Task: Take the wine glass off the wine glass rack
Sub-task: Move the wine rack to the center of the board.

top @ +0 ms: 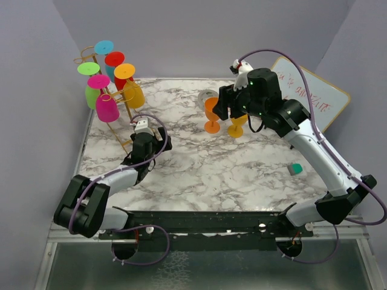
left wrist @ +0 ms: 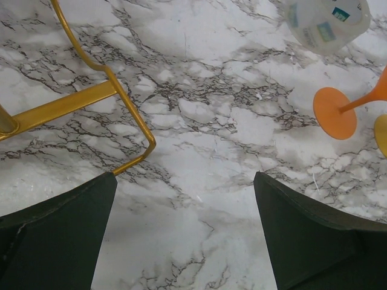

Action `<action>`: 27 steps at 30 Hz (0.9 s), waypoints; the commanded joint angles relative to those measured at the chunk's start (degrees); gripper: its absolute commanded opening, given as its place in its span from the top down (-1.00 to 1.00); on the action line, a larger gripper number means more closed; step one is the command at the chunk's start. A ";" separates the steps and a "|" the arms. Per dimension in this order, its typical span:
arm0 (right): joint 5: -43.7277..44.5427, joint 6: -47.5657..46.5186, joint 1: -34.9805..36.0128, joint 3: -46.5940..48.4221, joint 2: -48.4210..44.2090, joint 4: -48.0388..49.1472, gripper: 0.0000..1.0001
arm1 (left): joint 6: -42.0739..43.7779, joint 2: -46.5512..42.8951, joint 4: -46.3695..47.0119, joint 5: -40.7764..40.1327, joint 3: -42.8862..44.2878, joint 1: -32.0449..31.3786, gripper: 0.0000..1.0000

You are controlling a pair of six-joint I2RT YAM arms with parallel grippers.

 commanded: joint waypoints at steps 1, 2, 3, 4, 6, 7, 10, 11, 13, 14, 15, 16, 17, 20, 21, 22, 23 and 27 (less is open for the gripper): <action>1.08 0.31 0.29 -0.94 -1.06 -0.37 -0.30 | 1.87 4.82 6.27 -1.46 1.33 -0.28 -0.93; 1.26 0.24 0.31 -0.99 -1.13 -0.43 -0.30 | 2.08 6.21 6.75 -0.62 1.80 -0.28 -0.93; 1.60 0.11 0.31 -1.03 -1.24 -0.59 -0.30 | 2.33 7.57 7.53 0.35 2.27 -0.28 -0.93; 1.81 -0.07 0.31 -0.96 -1.29 -0.86 -0.30 | 2.36 9.08 8.17 1.04 2.66 -0.28 -0.93; 2.42 -0.66 0.32 -0.67 -1.30 -1.54 -0.30 | 2.53 11.31 10.46 2.10 2.80 -0.28 -0.93; 2.49 -0.90 0.31 -0.65 -1.41 -1.81 -0.30 | 2.70 12.26 11.92 2.32 2.56 -0.28 -0.93; 4.20 -1.52 0.30 -1.13 -1.94 -2.15 -0.30 | 4.71 14.84 15.00 2.58 2.42 -0.26 -0.93; 4.35 -1.61 0.25 -1.40 -2.18 -2.17 -0.30 | 5.48 15.79 15.62 2.64 2.65 -0.26 -0.93; 4.44 -1.83 0.31 -1.85 -2.40 -2.22 -0.30 | 6.73 17.76 16.88 2.65 2.99 -0.28 -0.93; 4.38 -1.93 0.27 -1.95 -2.44 -2.28 -0.30 | 7.10 18.39 17.58 2.72 3.08 -0.18 -0.93; 4.37 -1.97 0.29 -2.07 -2.43 -2.38 -0.30 | 7.42 18.98 18.16 2.77 3.13 -0.19 -0.93; 4.34 -2.17 0.27 -2.05 -2.37 -2.48 -0.30 | 7.57 19.52 18.59 2.63 3.24 -0.15 -0.93; 4.37 -2.30 0.29 -2.13 -2.33 -2.57 -0.30 | 7.79 20.19 18.79 2.57 3.41 -0.15 -0.93; 4.57 -2.57 0.27 -2.22 -2.30 -3.11 -0.30 | 9.06 21.92 19.53 4.59 4.11 0.10 -0.93; 4.70 -2.59 0.31 -2.34 -2.28 -3.18 -0.30 | 9.50 22.30 19.87 5.85 4.29 0.26 -0.93; 4.58 -2.71 0.31 -2.51 -2.40 -3.19 -0.30 | 9.84 22.74 20.28 6.92 4.40 0.45 -0.93; 4.40 -3.12 0.27 -2.71 -2.49 -3.15 -0.31 | 10.45 23.12 20.81 8.33 4.42 0.65 -0.93; 4.88 -4.84 0.31 -3.28 -2.79 -3.67 -0.32 | 12.84 24.01 22.42 13.40 4.18 1.28 -0.93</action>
